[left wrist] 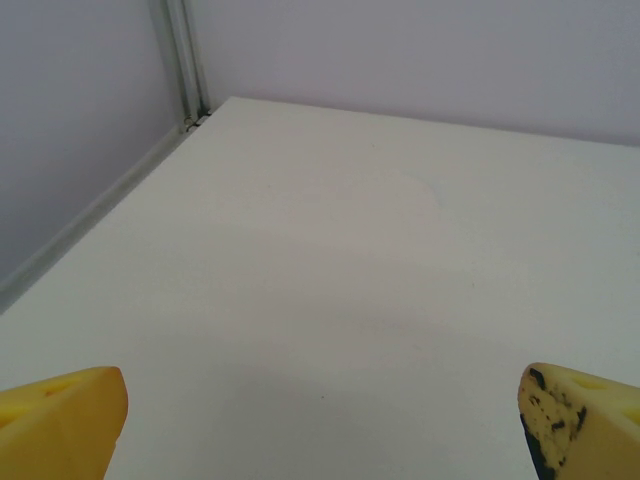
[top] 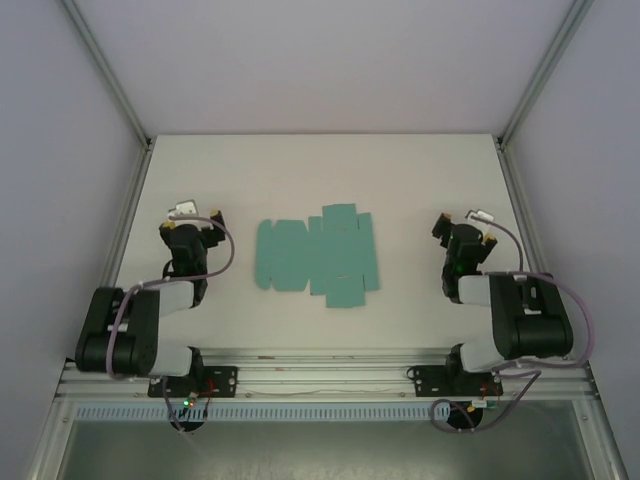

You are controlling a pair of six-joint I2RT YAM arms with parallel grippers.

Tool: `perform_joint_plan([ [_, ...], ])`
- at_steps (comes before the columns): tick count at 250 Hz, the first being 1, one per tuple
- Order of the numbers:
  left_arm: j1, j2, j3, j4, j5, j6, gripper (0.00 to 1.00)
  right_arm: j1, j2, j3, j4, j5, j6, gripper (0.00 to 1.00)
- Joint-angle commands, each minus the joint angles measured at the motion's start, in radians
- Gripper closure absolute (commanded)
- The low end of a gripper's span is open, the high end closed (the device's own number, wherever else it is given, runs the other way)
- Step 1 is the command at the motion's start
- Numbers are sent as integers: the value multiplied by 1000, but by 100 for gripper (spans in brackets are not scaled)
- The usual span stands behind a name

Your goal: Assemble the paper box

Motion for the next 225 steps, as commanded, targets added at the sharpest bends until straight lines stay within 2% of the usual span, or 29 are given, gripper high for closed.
perform_joint_plan([
  [1,-1,-113,109,-341,29,-96,0,17,-138,90,-203,17,-7,0],
  [31,-4,-157,211,-601,156,-265,0,79,-230,232,-564,-47,27,0],
  [55,-17,-160,231,-662,318,-363,0,159,-248,352,-839,-141,115,2],
  [71,-30,-159,228,-666,430,-406,0,215,-247,397,-935,-241,182,5],
  [84,-56,-157,225,-679,472,-419,0,271,-240,408,-951,-320,219,11],
  [102,-102,-151,244,-738,469,-402,0,341,-204,423,-943,-409,287,19],
  [134,-151,-107,268,-798,507,-384,0,402,-73,472,-918,-636,361,38],
  [156,-159,-69,258,-797,526,-384,0,428,18,489,-901,-669,372,43],
  [180,-160,-24,257,-799,537,-381,0,437,119,496,-881,-659,372,47],
  [225,-164,62,280,-796,595,-358,0,437,279,549,-948,-614,360,55],
])
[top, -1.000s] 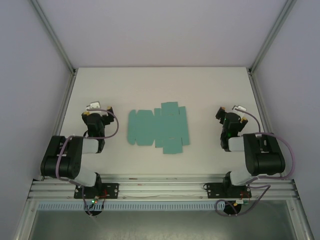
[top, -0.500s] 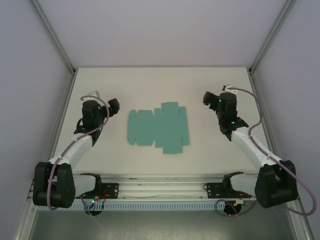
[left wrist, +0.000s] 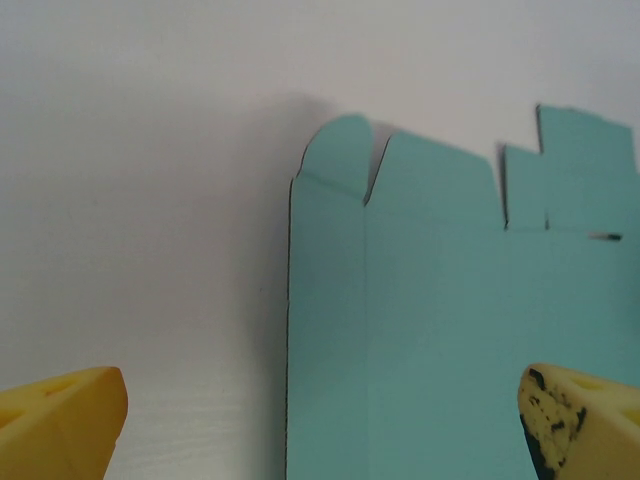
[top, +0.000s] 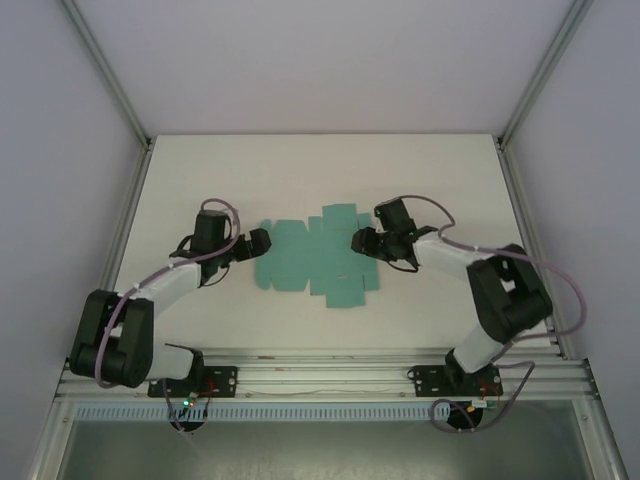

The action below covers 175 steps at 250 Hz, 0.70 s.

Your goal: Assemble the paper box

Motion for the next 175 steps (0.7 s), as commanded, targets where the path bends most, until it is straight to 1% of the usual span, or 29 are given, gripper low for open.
perform_joint_plan([
  [1,-7,46,40,-26,61,8,0,-1,65,41,-58,7,6,55],
  [33,-11,117,47,5,117,24,3,-4,106,10,-15,31,35,55],
  [63,-14,175,46,66,208,20,9,-5,122,-25,25,34,59,55],
  [90,-15,203,38,170,281,-28,17,-7,142,-29,24,41,60,55],
  [114,-17,214,18,286,322,-79,32,-7,149,-26,21,34,53,55],
  [140,-17,217,18,355,360,-106,45,-11,126,-31,40,31,46,55],
  [166,-17,198,25,361,360,-113,76,-27,93,-20,46,0,41,52],
  [175,-17,182,26,356,358,-109,84,-35,75,-11,40,-18,34,50],
])
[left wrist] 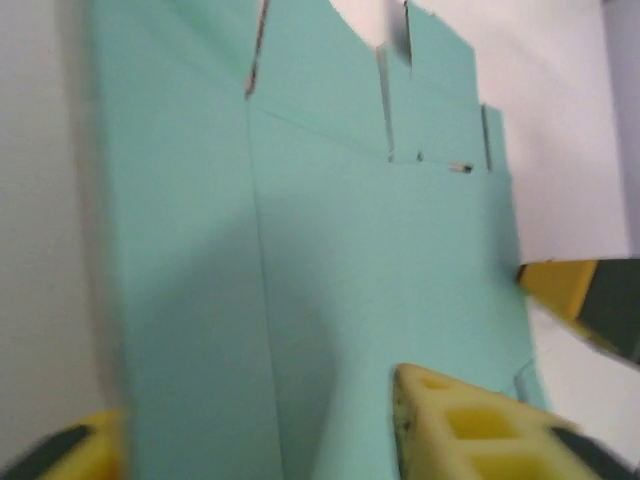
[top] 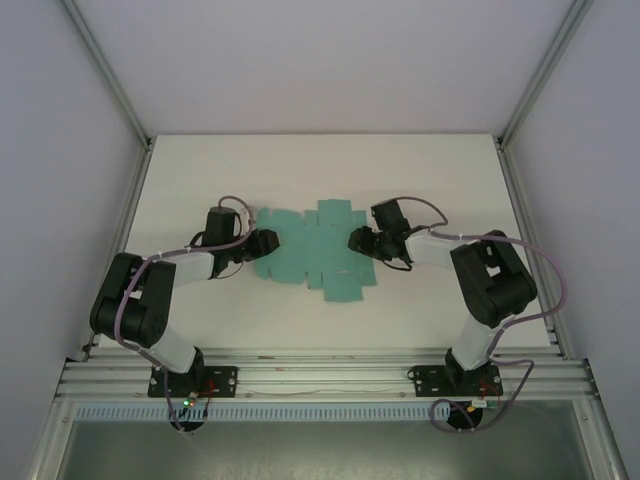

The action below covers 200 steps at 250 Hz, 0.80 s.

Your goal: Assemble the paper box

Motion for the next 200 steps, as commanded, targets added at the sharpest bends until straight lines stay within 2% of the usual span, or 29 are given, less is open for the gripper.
perform_joint_plan([
  [1,-3,-37,3,77,45,-12,85,-26,-18,-21,-67,-17,-8,50],
  [21,-3,-87,1,74,40,-10,100,-49,-78,-12,-72,-40,-34,45],
  [52,-3,-177,10,89,69,-29,100,-107,-209,3,-92,-108,-90,33],
  [76,-3,-257,17,145,126,-81,100,-168,-312,2,-99,-230,-140,26],
  [120,-3,-403,72,158,189,-142,100,-264,-454,5,-161,-419,-229,25],
  [163,-1,-497,112,140,206,-197,100,-298,-532,-1,-170,-542,-254,32],
  [188,-3,-518,117,162,222,-234,100,-298,-553,-20,-95,-642,-224,43],
  [200,-3,-527,115,177,231,-246,100,-298,-558,-27,-59,-661,-196,55],
])
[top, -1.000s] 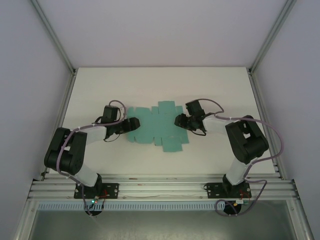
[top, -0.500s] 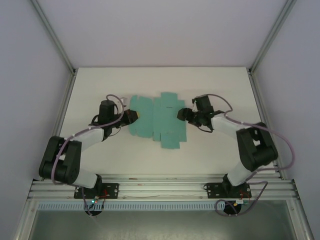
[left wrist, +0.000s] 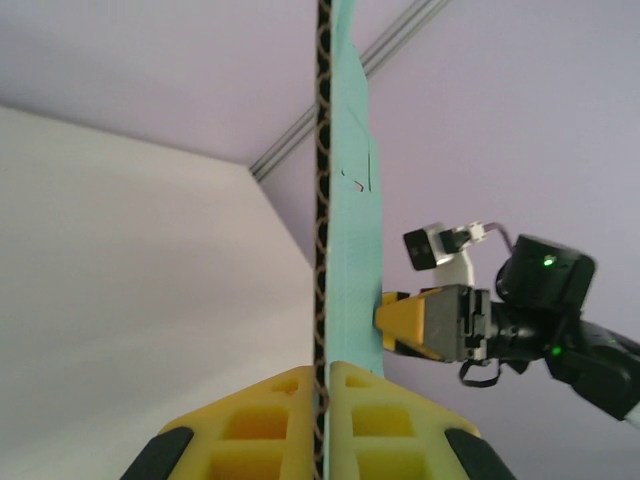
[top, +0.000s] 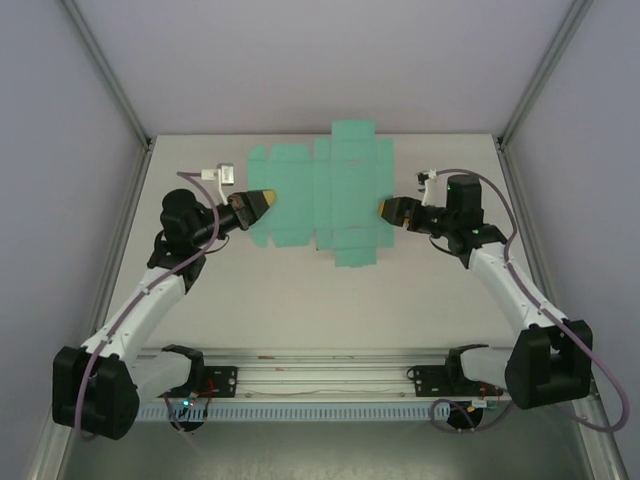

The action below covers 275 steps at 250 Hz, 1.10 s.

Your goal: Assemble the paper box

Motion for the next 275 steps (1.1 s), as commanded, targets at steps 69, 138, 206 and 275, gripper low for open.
perform_joint_plan([
  [69,2,-62,21,-79,-23,16,94,-2,-31,-16,82,-125,-11,100],
  [138,2,-71,40,-691,-637,181,0,78,34,48,-275,188,-355,100],
  [206,2,37,82,-749,-616,227,0,266,156,78,-270,567,-583,100],
  [275,2,206,206,-623,-388,212,0,460,265,70,-29,1080,-1018,96],
])
